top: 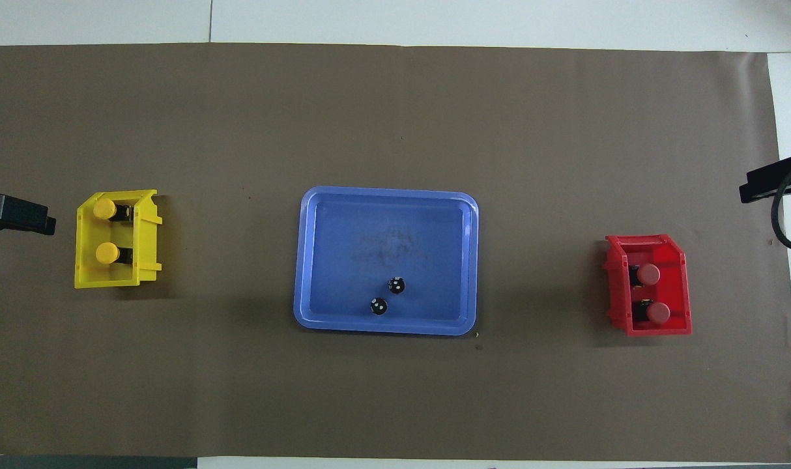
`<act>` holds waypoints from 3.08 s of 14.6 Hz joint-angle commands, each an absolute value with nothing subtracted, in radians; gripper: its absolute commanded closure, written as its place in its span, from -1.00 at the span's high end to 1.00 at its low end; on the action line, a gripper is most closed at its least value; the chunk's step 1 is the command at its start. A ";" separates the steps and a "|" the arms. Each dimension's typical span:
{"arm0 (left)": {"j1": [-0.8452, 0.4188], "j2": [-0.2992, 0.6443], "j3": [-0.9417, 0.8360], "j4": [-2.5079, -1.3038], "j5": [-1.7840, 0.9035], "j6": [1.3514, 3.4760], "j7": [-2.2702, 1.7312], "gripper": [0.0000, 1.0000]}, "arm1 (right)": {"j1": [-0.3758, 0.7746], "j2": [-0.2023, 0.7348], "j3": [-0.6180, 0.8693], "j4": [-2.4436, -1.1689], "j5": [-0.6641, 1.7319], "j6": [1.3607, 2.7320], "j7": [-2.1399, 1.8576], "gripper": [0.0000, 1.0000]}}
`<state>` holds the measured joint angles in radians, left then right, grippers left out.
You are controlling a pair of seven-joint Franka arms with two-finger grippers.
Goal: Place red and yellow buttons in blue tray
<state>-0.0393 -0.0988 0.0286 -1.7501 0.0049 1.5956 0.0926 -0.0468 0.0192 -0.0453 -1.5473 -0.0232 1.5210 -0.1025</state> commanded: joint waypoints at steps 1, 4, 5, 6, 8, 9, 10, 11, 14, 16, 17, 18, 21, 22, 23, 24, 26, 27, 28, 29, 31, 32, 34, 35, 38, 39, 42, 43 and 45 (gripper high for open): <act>-0.032 -0.129 0.025 -1.784 0.008 1.609 0.084 1.00 | -0.049 -0.009 -0.037 -1.613 -0.015 1.574 -0.086 1.00; -0.035 -0.121 0.023 -1.772 0.008 1.626 0.084 1.00 | -0.049 -0.092 -0.031 -1.813 -0.014 1.722 -0.086 1.00; -0.043 -0.118 0.023 -1.761 0.006 1.629 0.083 1.00 | -0.049 -0.106 -0.026 -1.863 -0.014 1.758 -0.087 0.96; -0.046 -0.117 0.023 -1.758 0.006 1.632 0.083 1.00 | -0.041 -0.107 -0.025 -1.897 -0.014 1.784 -0.087 0.85; -0.049 -0.114 0.023 -1.758 0.006 1.661 0.084 1.00 | -0.035 -0.101 -0.025 -1.965 -0.011 1.837 -0.095 0.75; -0.046 -0.114 0.021 -1.758 0.008 1.663 0.086 1.00 | -0.037 -0.095 -0.025 -2.008 0.001 1.873 -0.107 0.69; -0.048 -0.114 0.023 -1.759 0.006 1.661 0.084 1.00 | -0.037 -0.092 -0.026 -2.064 0.011 1.928 -0.121 0.59; -0.045 -0.114 0.023 -1.763 0.008 1.673 0.089 1.00 | -0.038 -0.098 -0.026 -2.113 0.014 1.966 -0.124 0.53; -0.035 -0.117 0.023 -1.769 0.006 1.672 0.086 1.00 | -0.046 -0.092 -0.026 -2.201 0.015 2.072 -0.143 0.39; -0.041 -0.120 0.023 -1.764 0.008 1.658 0.087 1.00 | -0.043 -0.092 -0.026 -2.268 0.021 2.164 -0.144 0.39; -0.035 -0.123 0.023 -1.773 0.008 1.667 0.090 1.00 | -0.046 -0.092 -0.026 -2.293 0.021 2.193 -0.146 0.39; -0.034 -0.123 0.023 -1.773 0.008 1.674 0.094 1.00 | -0.045 -0.092 -0.026 -2.310 0.021 2.203 -0.144 0.39; -0.019 -0.123 0.025 -1.773 0.008 1.675 0.092 1.00 | -0.043 -0.098 -0.026 -2.329 0.023 2.203 -0.141 0.36; -0.014 -0.124 0.025 -1.779 0.008 1.675 0.094 1.00 | -0.046 -0.101 -0.026 -2.338 0.023 2.203 -0.143 0.34; -0.014 -0.121 0.025 -1.773 0.008 1.677 0.095 1.00 | -0.051 -0.106 -0.026 -2.351 0.023 2.207 -0.146 0.33; -0.014 -0.115 0.025 -1.763 0.008 1.677 0.095 1.00 | -0.060 -0.109 -0.026 -2.359 0.023 2.207 -0.146 0.33; -0.015 -0.121 0.023 -1.773 0.008 1.671 0.084 1.00 | -0.061 -0.115 -0.026 -2.370 0.023 2.207 -0.147 0.33; -0.018 -0.121 0.023 -1.772 0.008 1.660 0.084 1.00 | -0.061 -0.117 -0.026 -2.372 0.023 2.207 -0.155 0.32; -0.023 -0.121 0.023 -1.769 0.008 1.655 0.084 1.00 | -0.066 -0.117 -0.028 -2.372 0.023 2.207 -0.176 0.32; -0.025 -0.123 0.023 -1.769 0.008 1.655 0.084 1.00 | -0.080 -0.117 -0.028 -2.372 0.023 2.207 -0.186 0.33; -0.017 -0.124 0.021 -1.770 0.006 1.655 0.087 1.00 | -0.081 -0.123 -0.028 -2.384 0.023 2.207 -0.186 0.33; -0.017 -0.124 0.021 -1.772 0.006 1.657 0.087 1.00 | -0.080 -0.126 -0.026 -2.391 0.023 2.217 -0.186 0.32; -0.017 -0.126 0.023 -1.772 0.006 1.655 0.086 1.00 | -0.078 -0.130 -0.028 -2.416 0.023 2.246 -0.192 0.31; -0.017 -0.126 0.023 -1.772 0.006 1.655 0.086 1.00 | -0.078 -0.136 -0.028 -2.425 0.023 2.256 -0.193 0.31; -0.015 -0.127 0.023 -1.778 0.006 1.657 0.087 1.00 | -0.078 -0.137 -0.028 -2.430 0.023 2.258 -0.193 0.31; -0.015 -0.127 0.023 -1.779 0.006 1.658 0.086 1.00 | -0.078 -0.138 -0.028 -2.430 0.023 2.258 -0.195 0.31; -0.018 -0.127 0.021 -1.779 0.006 1.658 0.092 1.00 | -0.074 -0.137 -0.028 -2.431 0.023 2.270 -0.193 0.23; -0.020 -0.127 0.021 -1.779 0.006 1.661 0.092 1.00 | -0.074 -0.138 -0.028 -2.436 0.023 2.272 -0.195 0.23; -0.017 -0.127 0.021 -1.779 0.006 1.661 0.094 1.00 | -0.074 -0.138 -0.028 -2.436 0.023 2.273 -0.196 0.23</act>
